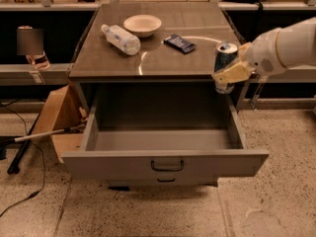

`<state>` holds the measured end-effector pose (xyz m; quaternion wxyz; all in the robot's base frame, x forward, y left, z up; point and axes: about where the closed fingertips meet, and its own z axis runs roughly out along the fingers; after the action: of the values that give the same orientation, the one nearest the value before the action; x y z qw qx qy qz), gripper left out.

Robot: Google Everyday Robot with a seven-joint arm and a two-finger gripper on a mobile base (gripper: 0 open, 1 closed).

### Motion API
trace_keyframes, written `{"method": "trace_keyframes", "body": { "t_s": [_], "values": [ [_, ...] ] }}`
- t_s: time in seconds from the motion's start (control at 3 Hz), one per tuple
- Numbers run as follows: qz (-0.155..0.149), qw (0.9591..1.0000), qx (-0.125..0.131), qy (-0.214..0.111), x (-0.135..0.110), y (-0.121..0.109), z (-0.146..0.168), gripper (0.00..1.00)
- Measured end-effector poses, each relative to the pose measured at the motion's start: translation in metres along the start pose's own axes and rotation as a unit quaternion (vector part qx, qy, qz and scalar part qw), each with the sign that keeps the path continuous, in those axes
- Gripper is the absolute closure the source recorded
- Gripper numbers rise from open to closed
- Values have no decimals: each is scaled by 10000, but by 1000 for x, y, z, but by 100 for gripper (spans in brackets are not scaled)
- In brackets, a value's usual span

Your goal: Place redbull can into top drawer

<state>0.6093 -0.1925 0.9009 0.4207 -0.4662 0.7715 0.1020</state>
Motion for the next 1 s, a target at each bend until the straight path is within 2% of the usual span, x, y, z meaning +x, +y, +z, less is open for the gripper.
{"method": "trace_keyframes", "body": {
  "t_s": [0.33, 0.67, 1.0],
  "values": [
    [68, 9996, 196, 208, 30, 6, 22, 100],
    [95, 9984, 276, 490, 51, 9, 44, 100],
    [73, 9985, 299, 461, 51, 13, 45, 100]
  ]
}}
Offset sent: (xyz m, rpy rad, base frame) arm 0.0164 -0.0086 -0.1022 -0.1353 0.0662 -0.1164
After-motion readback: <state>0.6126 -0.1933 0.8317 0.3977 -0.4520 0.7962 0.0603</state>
